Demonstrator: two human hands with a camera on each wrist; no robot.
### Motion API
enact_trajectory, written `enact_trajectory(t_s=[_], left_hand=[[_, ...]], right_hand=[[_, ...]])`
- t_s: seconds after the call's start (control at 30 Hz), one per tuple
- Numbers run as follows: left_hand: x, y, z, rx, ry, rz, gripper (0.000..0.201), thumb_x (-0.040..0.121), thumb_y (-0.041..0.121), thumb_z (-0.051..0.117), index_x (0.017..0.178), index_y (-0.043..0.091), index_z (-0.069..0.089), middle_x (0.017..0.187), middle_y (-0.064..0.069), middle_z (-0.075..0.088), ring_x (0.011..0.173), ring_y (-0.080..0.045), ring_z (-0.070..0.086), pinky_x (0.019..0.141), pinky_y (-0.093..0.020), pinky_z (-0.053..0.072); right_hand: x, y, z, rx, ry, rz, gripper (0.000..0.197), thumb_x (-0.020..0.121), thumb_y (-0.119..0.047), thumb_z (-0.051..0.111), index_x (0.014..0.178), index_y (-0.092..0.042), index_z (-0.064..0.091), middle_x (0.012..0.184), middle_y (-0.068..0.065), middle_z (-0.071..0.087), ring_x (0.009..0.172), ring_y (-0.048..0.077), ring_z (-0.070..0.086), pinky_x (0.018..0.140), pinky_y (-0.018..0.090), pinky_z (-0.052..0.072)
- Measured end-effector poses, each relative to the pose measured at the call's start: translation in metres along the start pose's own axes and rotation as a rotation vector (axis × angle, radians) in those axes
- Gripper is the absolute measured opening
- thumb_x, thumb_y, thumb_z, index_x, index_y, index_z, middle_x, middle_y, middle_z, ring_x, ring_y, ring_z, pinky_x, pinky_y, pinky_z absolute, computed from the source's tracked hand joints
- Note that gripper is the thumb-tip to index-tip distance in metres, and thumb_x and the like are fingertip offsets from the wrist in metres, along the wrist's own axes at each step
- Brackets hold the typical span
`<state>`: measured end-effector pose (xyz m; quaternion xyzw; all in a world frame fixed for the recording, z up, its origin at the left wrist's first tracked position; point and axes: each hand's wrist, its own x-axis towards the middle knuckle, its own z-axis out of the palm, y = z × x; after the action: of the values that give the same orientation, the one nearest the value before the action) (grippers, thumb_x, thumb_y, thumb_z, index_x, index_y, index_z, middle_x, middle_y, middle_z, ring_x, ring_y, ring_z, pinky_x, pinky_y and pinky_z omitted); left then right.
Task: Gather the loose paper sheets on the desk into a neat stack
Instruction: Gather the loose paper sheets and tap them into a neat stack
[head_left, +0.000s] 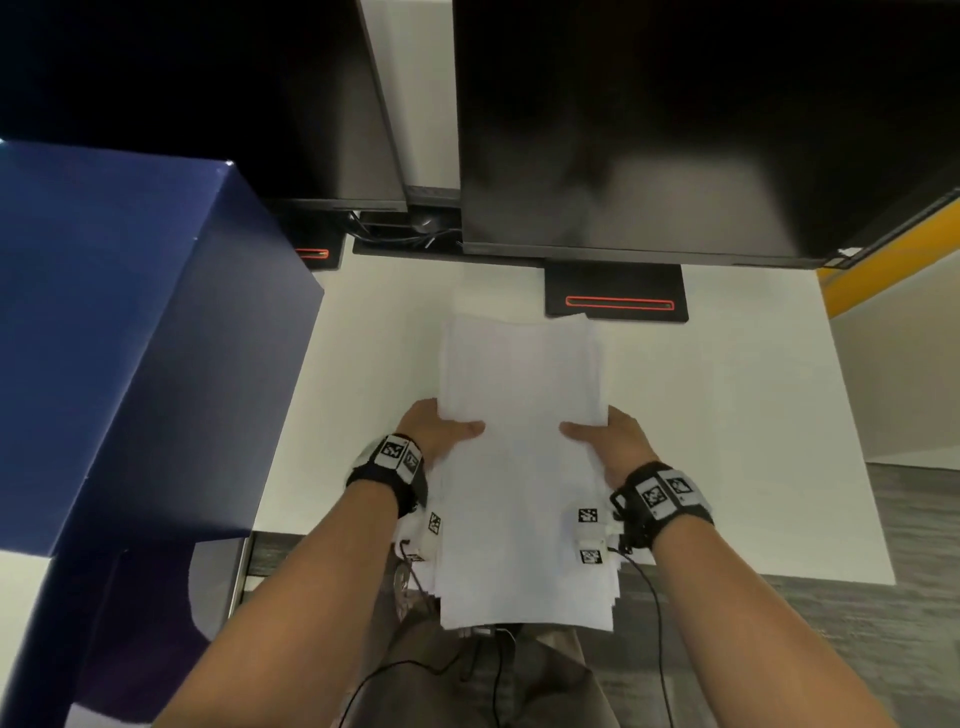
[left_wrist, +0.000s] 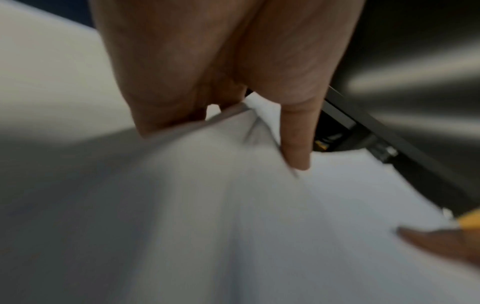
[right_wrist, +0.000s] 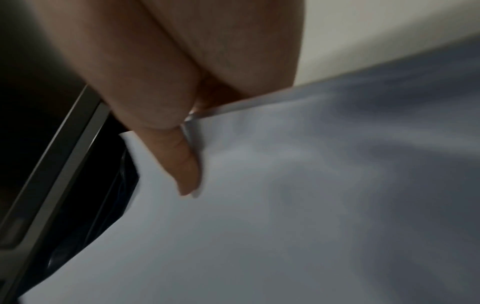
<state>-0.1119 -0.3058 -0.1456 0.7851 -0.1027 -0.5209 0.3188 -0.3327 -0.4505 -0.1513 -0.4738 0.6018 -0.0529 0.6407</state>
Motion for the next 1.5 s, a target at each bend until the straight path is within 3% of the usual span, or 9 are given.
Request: enact_trajectory(t_s=[0.17, 0.43, 0.63, 0.77, 0.93, 1.1, 1.23, 1.33, 1.5], left_hand=[[-0.053, 0.04, -0.021, -0.179, -0.059, 0.279, 0.039, 0.081, 0.017, 0.08, 0.118, 0.016, 0.066, 0.105, 0.001, 0.075, 0.091, -0.008, 0.072, 0.079, -0.023, 0.057], [-0.142, 0.122, -0.048, -0.247, 0.127, 0.858, 0.026, 0.083, 0.008, 0.075, 0.101, 0.027, 0.07, 0.094, 0.018, 0.075, 0.093, 0.001, 0.07, 0.078, -0.014, 0.053], [-0.122, 0.114, -0.039, -0.225, 0.13, 0.822, 0.039, 0.07, 0.005, 0.086, 0.103, 0.019, 0.07, 0.09, 0.016, 0.076, 0.089, -0.001, 0.072, 0.077, -0.018, 0.057], [-0.089, 0.084, -0.028, -0.136, 0.191, 0.669, 0.047, 0.064, 0.021, 0.092, 0.105, 0.023, 0.069, 0.099, 0.007, 0.074, 0.095, -0.006, 0.07, 0.089, -0.031, 0.057], [-0.085, 0.087, -0.029, -0.179, 0.204, 0.742, 0.102, 0.069, 0.004, 0.088, 0.145, 0.036, 0.029, 0.11, -0.001, 0.066, 0.102, 0.013, 0.059, 0.088, -0.009, 0.047], [-0.099, 0.109, -0.041, -0.01, 0.246, 0.83, 0.038, 0.073, 0.012, 0.085, 0.107, 0.016, 0.069, 0.094, 0.015, 0.069, 0.083, 0.013, 0.065, 0.077, -0.019, 0.056], [-0.103, 0.12, -0.046, -0.184, 0.34, 0.933, 0.072, 0.064, 0.027, 0.092, 0.124, 0.006, 0.058, 0.115, -0.003, 0.068, 0.106, -0.008, 0.066, 0.088, -0.025, 0.056], [-0.113, 0.117, -0.044, -0.191, 0.351, 0.955, 0.087, 0.067, 0.012, 0.089, 0.14, 0.017, 0.043, 0.119, 0.002, 0.064, 0.11, -0.002, 0.062, 0.092, -0.017, 0.052], [-0.095, 0.096, -0.03, -0.171, 0.193, 0.696, 0.041, 0.067, 0.011, 0.089, 0.098, 0.027, 0.068, 0.094, 0.011, 0.073, 0.087, 0.001, 0.07, 0.083, -0.029, 0.059]], right_hand=[[-0.059, -0.042, -0.013, 0.002, -0.003, -0.35, 0.035, 0.079, -0.017, 0.08, 0.11, -0.024, 0.067, 0.102, -0.007, 0.075, 0.086, 0.003, 0.073, 0.073, 0.021, 0.058], [-0.135, -0.138, -0.036, 0.147, 0.134, -0.876, 0.016, 0.082, -0.006, 0.076, 0.095, -0.016, 0.074, 0.087, -0.016, 0.077, 0.087, 0.003, 0.073, 0.077, 0.015, 0.054], [-0.11, -0.116, -0.04, 0.123, 0.056, -0.793, 0.042, 0.077, -0.012, 0.081, 0.117, -0.008, 0.068, 0.11, 0.0, 0.076, 0.103, 0.014, 0.072, 0.089, 0.029, 0.057], [-0.089, -0.092, -0.032, 0.051, 0.078, -0.716, 0.03, 0.074, -0.005, 0.083, 0.1, -0.018, 0.076, 0.1, -0.004, 0.078, 0.095, 0.014, 0.073, 0.094, 0.044, 0.055], [-0.085, -0.095, -0.028, 0.044, 0.075, -0.742, 0.032, 0.077, -0.001, 0.079, 0.09, -0.03, 0.075, 0.094, -0.01, 0.078, 0.095, 0.011, 0.073, 0.095, 0.039, 0.054], [-0.1, -0.115, -0.03, 0.084, 0.063, -0.875, 0.038, 0.079, 0.003, 0.076, 0.101, -0.027, 0.071, 0.099, -0.008, 0.075, 0.096, 0.003, 0.07, 0.087, 0.02, 0.053], [-0.107, -0.128, -0.034, 0.165, 0.1, -0.968, 0.038, 0.077, -0.006, 0.08, 0.113, -0.006, 0.069, 0.108, 0.01, 0.074, 0.101, 0.019, 0.07, 0.089, 0.03, 0.056], [-0.111, -0.128, -0.038, 0.099, 0.16, -0.944, 0.029, 0.074, -0.035, 0.083, 0.076, -0.009, 0.07, 0.073, 0.019, 0.07, 0.064, 0.022, 0.061, 0.066, 0.04, 0.055], [-0.092, -0.108, -0.031, 0.046, -0.003, -0.728, 0.033, 0.074, -0.012, 0.084, 0.102, -0.023, 0.071, 0.097, -0.008, 0.077, 0.095, 0.012, 0.073, 0.081, 0.025, 0.059]])
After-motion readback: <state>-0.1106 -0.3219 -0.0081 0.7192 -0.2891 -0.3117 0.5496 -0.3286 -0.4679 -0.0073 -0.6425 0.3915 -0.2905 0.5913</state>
